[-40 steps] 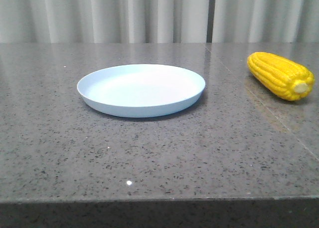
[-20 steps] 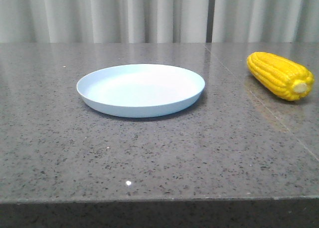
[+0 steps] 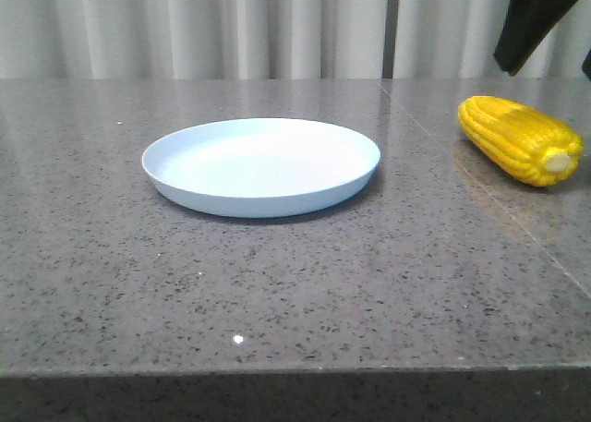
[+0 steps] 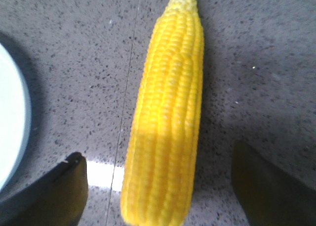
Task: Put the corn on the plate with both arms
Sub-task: 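Lower the right gripper onto the yellow corn cob and grasp it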
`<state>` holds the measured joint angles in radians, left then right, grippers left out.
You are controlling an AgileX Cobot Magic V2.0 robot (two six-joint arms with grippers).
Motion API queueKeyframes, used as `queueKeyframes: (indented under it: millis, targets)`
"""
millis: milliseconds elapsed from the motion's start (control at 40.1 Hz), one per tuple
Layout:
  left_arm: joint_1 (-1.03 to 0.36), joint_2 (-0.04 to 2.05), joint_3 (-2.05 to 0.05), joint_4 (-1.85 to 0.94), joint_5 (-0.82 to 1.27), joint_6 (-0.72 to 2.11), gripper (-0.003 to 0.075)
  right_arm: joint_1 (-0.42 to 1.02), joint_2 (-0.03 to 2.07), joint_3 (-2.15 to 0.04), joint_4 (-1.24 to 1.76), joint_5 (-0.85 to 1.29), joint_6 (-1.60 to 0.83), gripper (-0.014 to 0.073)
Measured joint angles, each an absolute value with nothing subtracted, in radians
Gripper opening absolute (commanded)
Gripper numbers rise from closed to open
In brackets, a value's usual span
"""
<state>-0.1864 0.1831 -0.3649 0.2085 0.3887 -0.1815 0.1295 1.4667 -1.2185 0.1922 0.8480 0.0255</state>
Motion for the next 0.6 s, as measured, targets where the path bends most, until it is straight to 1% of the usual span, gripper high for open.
queueKeyframes:
  millis: [224, 299, 349, 399, 449, 523, 573, 598]
  targets:
    - [-0.186, 0.183, -0.365, 0.208, 0.389, -0.181, -0.002, 0.131, 1.636, -1.3, 0.192, 0.912, 0.031, 0.0613]
    - [-0.186, 0.183, -0.365, 0.209, 0.389, -0.181, -0.002, 0.131, 1.666, -1.309, 0.192, 0.915, 0.031, 0.0594]
    - [-0.186, 0.183, -0.365, 0.209, 0.389, -0.181, -0.002, 0.131, 1.676, -1.311, 0.192, 0.922, 0.031, 0.0543]
    - [-0.186, 0.183, -0.365, 0.209, 0.389, -0.181, -0.002, 0.131, 1.68, -1.311, 0.192, 0.929, 0.031, 0.0463]
    - [-0.186, 0.183, -0.365, 0.209, 0.389, -0.181, -0.002, 0.131, 1.68, -1.311, 0.192, 0.935, 0.031, 0.0354]
    - [-0.186, 0.183, -0.365, 0.209, 0.389, -0.181, -0.002, 0.131, 1.676, -1.315, 0.195, 0.94, 0.031, 0.0232]
    - [-0.186, 0.183, -0.365, 0.209, 0.389, -0.181, -0.002, 0.131, 1.675, -1.321, 0.195, 0.947, 0.031, 0.0175]
    - [-0.186, 0.183, -0.365, 0.209, 0.389, -0.181, -0.002, 0.131, 1.675, -1.323, 0.195, 0.947, 0.031, 0.016]
